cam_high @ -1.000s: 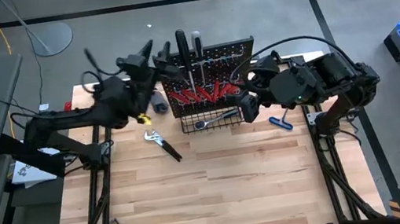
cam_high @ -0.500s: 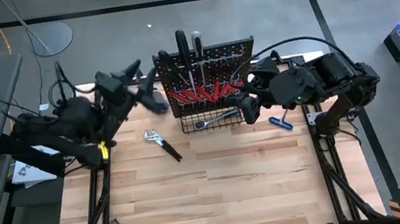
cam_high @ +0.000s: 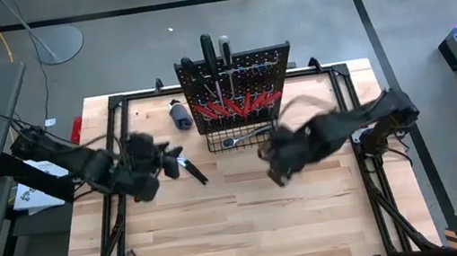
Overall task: Hang tools onto peg board
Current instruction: Hang the blue pick tool on the peg board
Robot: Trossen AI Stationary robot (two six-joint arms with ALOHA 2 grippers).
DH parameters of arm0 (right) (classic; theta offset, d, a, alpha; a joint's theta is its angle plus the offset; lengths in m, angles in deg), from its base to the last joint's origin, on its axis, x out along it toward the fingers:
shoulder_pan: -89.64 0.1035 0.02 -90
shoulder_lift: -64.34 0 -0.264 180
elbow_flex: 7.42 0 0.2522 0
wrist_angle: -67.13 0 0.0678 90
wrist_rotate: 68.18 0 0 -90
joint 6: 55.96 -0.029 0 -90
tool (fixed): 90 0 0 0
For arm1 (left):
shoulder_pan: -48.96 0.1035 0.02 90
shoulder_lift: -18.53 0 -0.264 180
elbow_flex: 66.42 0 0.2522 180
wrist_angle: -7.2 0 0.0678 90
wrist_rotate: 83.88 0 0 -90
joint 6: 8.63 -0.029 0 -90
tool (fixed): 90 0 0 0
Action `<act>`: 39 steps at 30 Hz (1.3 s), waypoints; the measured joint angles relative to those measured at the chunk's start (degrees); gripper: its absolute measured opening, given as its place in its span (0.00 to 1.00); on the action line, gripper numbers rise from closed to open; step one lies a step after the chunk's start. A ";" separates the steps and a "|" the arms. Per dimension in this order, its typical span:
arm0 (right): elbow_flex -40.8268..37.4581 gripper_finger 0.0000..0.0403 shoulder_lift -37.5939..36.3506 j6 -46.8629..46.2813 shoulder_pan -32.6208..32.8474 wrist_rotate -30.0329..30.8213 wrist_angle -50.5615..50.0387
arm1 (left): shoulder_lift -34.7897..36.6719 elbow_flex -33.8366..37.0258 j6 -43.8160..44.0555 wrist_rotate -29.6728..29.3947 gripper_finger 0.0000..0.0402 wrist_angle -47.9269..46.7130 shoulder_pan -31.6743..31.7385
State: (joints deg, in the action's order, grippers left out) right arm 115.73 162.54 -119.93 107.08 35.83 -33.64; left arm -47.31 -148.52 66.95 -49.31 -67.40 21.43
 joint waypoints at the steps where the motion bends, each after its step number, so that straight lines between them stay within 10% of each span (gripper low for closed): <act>1: -5.21 0.53 -0.09 -0.74 0.30 -2.57 0.40 | 0.67 2.19 4.52 0.95 0.55 0.59 -0.91; 7: -33.12 0.05 -2.82 -6.43 2.65 -13.01 4.46 | 3.38 11.50 11.62 2.72 0.55 13.46 -6.24; 20: -65.74 0.00 -13.12 -10.86 -16.83 -6.16 22.92 | 4.20 12.41 9.79 3.00 0.55 19.90 -7.96; 39: -70.81 0.00 -10.44 -6.28 -27.21 3.84 38.61 | 3.61 12.37 8.22 3.90 0.55 26.48 -7.61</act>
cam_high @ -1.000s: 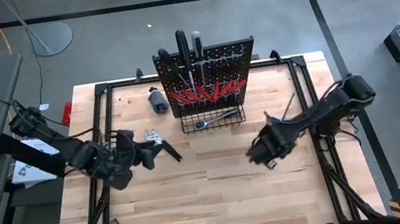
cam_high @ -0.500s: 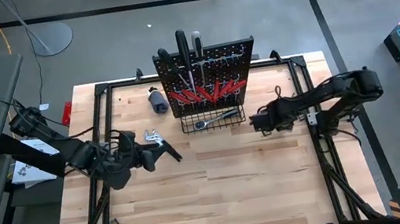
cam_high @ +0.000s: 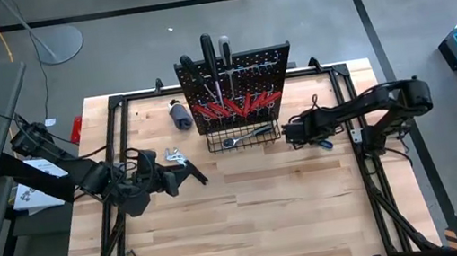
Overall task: Hang tools onto peg board
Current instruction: Hang the blue pick tool on the peg board
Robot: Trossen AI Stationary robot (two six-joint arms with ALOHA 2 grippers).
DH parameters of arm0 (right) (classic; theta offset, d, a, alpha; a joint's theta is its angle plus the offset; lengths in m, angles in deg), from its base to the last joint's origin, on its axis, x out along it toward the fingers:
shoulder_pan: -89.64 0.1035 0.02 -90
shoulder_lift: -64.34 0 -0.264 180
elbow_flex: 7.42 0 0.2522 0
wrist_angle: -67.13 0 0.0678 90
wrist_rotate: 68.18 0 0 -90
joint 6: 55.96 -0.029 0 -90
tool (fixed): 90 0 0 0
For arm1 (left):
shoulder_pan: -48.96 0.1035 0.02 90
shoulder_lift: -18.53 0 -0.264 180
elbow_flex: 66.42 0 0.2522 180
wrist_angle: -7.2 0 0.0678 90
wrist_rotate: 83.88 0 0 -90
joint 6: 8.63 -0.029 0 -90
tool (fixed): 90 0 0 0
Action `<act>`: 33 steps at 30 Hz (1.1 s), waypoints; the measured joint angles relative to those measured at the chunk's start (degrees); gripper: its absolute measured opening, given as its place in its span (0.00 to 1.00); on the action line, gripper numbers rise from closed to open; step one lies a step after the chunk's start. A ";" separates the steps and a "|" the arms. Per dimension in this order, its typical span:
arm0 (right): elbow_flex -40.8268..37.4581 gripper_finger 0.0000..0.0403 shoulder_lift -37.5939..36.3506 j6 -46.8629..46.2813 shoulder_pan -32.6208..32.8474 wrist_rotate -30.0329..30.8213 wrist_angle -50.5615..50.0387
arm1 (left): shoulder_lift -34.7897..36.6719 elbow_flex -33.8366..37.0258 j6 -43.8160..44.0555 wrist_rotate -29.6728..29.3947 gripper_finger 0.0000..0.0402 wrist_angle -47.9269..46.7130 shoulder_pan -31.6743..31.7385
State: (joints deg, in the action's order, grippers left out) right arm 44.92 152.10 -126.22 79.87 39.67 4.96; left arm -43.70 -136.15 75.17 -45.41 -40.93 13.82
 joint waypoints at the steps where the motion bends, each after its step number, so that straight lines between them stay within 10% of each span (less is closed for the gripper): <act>1: 0.03 0.00 0.78 -0.25 0.32 0.00 0.03 | 0.00 0.00 -0.18 0.00 0.55 0.02 0.00; 12: 2.09 0.00 2.63 -21.80 16.01 -5.31 3.05 | 0.00 0.00 -5.71 2.09 0.55 -0.24 0.00; 22: 6.20 0.00 9.10 -51.20 30.45 -4.21 33.41 | 0.02 0.00 -13.13 4.41 0.55 -0.29 -0.13; 33: 27.96 0.00 24.86 -29.66 27.94 -2.54 50.97 | -0.27 0.00 -23.38 4.71 0.55 -0.28 -0.02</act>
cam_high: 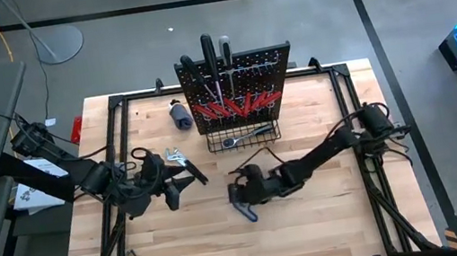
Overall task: Hang tools onto peg board
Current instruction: Hang the blue pick tool on the peg board
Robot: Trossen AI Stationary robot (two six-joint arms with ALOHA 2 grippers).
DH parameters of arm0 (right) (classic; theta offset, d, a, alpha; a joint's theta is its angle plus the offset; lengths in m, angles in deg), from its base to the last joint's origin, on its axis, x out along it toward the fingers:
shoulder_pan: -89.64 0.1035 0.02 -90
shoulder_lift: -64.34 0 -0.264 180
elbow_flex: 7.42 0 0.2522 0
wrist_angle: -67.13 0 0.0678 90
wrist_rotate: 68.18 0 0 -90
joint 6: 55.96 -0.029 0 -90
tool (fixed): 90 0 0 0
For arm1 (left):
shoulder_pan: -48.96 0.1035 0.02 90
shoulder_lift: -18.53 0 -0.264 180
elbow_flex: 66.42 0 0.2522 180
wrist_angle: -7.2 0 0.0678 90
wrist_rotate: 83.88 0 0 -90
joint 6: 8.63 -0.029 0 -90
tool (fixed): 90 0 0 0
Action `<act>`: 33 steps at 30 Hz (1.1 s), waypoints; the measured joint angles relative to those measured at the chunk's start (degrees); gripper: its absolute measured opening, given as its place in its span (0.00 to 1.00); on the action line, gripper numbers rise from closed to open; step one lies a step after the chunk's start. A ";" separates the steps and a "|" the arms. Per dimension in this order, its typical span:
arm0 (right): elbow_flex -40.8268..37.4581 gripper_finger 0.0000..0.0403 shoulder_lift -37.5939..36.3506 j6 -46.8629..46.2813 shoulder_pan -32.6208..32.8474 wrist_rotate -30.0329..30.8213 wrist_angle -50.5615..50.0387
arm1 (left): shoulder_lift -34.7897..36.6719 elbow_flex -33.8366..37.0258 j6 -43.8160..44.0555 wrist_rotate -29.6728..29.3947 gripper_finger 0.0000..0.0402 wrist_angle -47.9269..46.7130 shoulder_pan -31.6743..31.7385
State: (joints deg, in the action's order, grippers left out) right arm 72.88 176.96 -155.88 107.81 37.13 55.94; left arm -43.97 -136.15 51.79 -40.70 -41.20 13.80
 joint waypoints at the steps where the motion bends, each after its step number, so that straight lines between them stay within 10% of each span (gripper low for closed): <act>1: 1.20 0.00 -0.69 2.33 0.02 0.55 -1.19 | -0.46 0.00 -0.59 0.07 0.55 -0.03 0.02; 9: 4.07 0.00 -14.90 7.84 1.81 7.59 -31.20 | -13.80 0.02 -3.07 1.12 0.50 5.50 0.06; 15: 4.13 0.00 -27.91 -2.31 4.96 14.71 -58.88 | -28.63 0.02 -8.05 8.92 0.07 21.45 2.61; 18: 4.11 0.00 -32.65 -6.45 6.86 17.00 -66.51 | -33.35 0.02 -8.93 10.40 0.03 27.23 4.22; 33: 4.11 0.00 -34.28 -10.36 13.40 16.31 -69.24 | -49.37 -3.81 -40.02 18.74 0.00 39.24 6.36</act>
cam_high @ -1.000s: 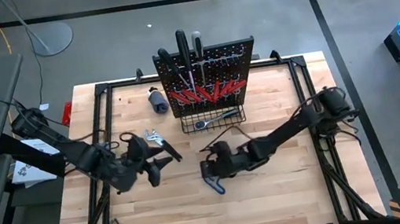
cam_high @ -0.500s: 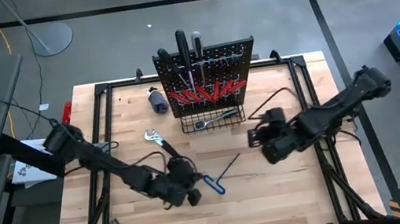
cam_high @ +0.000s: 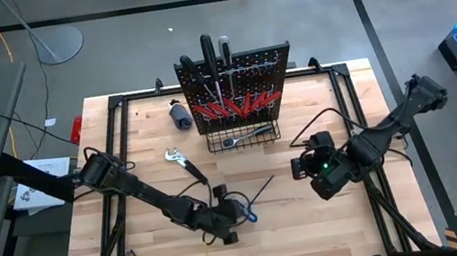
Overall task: Hang tools onto peg board
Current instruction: Hang the blue pick tool on the peg board
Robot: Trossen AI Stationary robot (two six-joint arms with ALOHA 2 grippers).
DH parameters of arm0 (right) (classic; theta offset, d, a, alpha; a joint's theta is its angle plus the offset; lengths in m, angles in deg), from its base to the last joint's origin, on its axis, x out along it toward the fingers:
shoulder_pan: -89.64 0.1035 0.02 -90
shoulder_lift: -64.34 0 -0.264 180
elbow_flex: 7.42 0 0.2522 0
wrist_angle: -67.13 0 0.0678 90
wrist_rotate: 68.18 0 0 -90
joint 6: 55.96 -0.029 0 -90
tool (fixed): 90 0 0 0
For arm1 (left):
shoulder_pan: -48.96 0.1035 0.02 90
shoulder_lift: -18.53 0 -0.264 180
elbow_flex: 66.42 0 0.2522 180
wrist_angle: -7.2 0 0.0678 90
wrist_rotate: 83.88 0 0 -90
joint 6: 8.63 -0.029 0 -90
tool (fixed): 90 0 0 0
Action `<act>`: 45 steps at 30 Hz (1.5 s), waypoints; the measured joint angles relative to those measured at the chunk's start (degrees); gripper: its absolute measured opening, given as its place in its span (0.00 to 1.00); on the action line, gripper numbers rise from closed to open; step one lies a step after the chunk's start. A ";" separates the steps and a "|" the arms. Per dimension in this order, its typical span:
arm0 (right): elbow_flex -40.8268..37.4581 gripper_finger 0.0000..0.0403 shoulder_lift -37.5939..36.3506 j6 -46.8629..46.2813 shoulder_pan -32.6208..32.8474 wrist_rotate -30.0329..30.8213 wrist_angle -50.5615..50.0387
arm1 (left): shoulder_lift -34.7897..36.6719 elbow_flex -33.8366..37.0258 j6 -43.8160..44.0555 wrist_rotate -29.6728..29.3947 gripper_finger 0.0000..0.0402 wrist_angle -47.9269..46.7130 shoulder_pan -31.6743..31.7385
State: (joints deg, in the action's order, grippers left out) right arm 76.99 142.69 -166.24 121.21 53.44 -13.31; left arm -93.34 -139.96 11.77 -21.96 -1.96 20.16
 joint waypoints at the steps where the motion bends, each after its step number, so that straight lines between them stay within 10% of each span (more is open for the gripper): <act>1: 0.00 0.00 0.13 -0.64 0.34 -0.09 -0.02 | -0.34 -0.48 -0.01 -1.14 0.00 0.00 0.10; 26: -0.28 0.00 0.48 -4.99 1.54 1.12 -1.26 | -4.75 -1.50 25.16 -2.80 0.00 -5.02 -1.38; 38: -0.28 0.00 0.48 -4.81 1.43 1.23 -1.50 | 2.93 -1.13 20.94 -12.94 0.00 -4.99 -2.38; 45: -0.28 0.00 0.48 -4.79 1.43 1.05 -1.68 | -1.38 -1.15 20.54 -6.01 0.00 4.11 1.56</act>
State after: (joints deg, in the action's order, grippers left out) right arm 76.71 143.17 -171.03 122.64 54.48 -14.98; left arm -94.72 -141.11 32.31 -27.97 2.15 21.72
